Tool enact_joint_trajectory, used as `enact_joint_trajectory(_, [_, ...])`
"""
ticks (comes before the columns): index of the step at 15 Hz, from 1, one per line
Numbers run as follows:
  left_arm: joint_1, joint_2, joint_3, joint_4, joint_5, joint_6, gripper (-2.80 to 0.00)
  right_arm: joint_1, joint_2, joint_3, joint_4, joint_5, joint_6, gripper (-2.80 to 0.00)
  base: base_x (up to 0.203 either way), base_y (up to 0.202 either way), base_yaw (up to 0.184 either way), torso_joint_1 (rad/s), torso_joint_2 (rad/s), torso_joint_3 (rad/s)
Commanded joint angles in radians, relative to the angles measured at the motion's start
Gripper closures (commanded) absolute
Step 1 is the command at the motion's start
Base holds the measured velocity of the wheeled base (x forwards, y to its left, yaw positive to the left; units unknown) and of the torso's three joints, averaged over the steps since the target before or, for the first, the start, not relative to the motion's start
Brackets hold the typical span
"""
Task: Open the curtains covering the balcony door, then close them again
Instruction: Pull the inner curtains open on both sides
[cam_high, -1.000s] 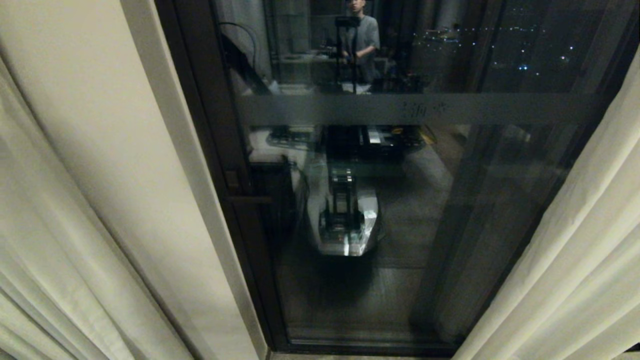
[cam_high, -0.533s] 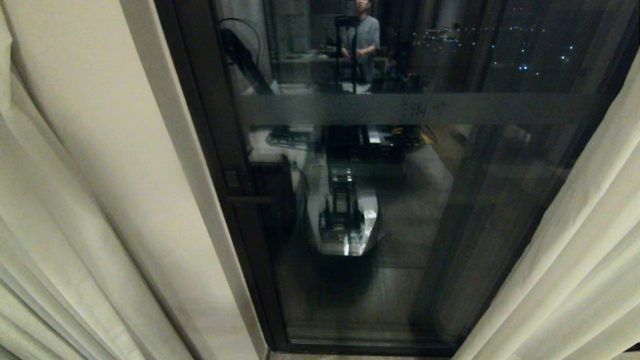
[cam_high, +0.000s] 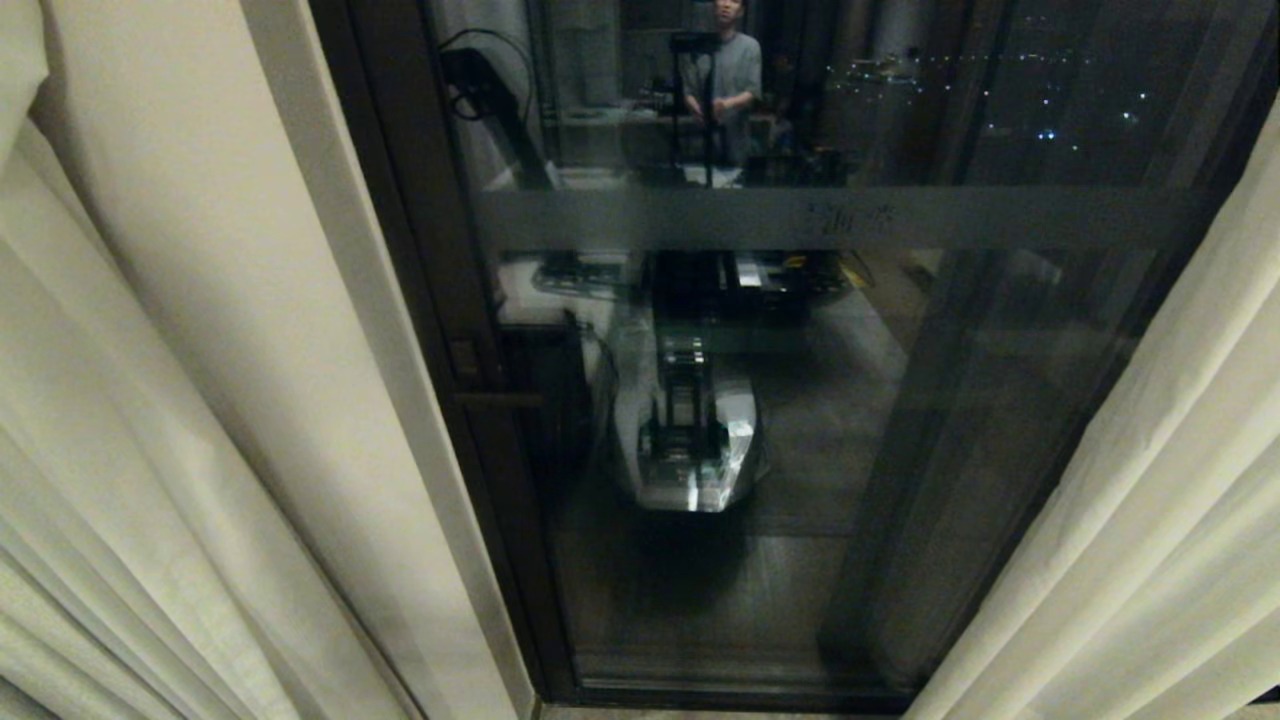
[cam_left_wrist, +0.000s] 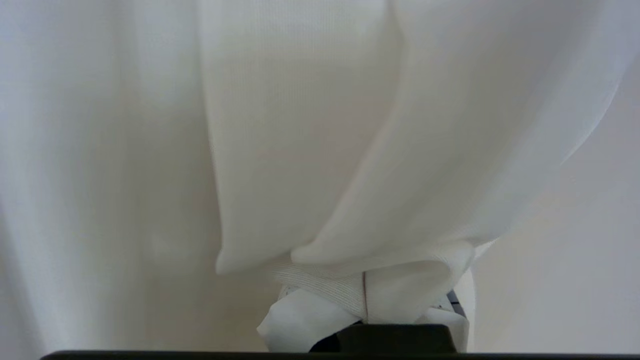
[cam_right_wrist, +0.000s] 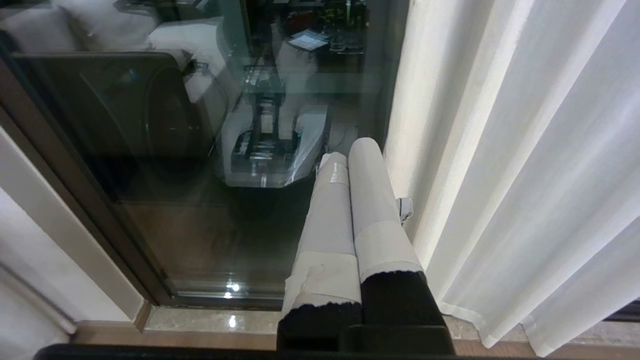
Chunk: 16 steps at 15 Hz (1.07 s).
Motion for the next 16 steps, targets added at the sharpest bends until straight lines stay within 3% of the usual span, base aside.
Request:
enact_joint_trajectory(1, [-0.003, -0.052, 0.054, -0.004, -0.003, -0.001, 0.00, 0.000, 0.001, 0.000, 0.000, 0.000, 0.000, 0.00, 0.000, 0.000, 0.000, 0.000, 0.00, 0.000])
enact_joint_trajectory(2, [-0.004, -0.062, 0.070, -0.006, -0.003, 0.000, -2.80, 0.000, 0.001, 0.000, 0.000, 0.000, 0.000, 0.00, 0.000, 0.000, 0.000, 0.000, 0.00, 0.000])
enact_joint_trajectory(10, [-0.003, -0.236, 0.230, -0.006, -0.001, 0.001, -2.80, 0.000, 0.000, 0.000, 0.000, 0.000, 0.000, 0.00, 0.000, 0.000, 0.000, 0.000, 0.00, 0.000])
enact_joint_trajectory(13, [-0.003, -0.379, 0.402, -0.003, 0.001, 0.002, -2.80, 0.000, 0.000, 0.000, 0.000, 0.000, 0.000, 0.00, 0.000, 0.000, 0.000, 0.000, 0.00, 0.000])
enact_joint_trajectory(16, [-0.001, -0.568, 0.671, -0.003, 0.005, 0.014, -2.80, 0.000, 0.000, 0.000, 0.000, 0.000, 0.000, 0.00, 0.000, 0.000, 0.000, 0.000, 0.00, 0.000])
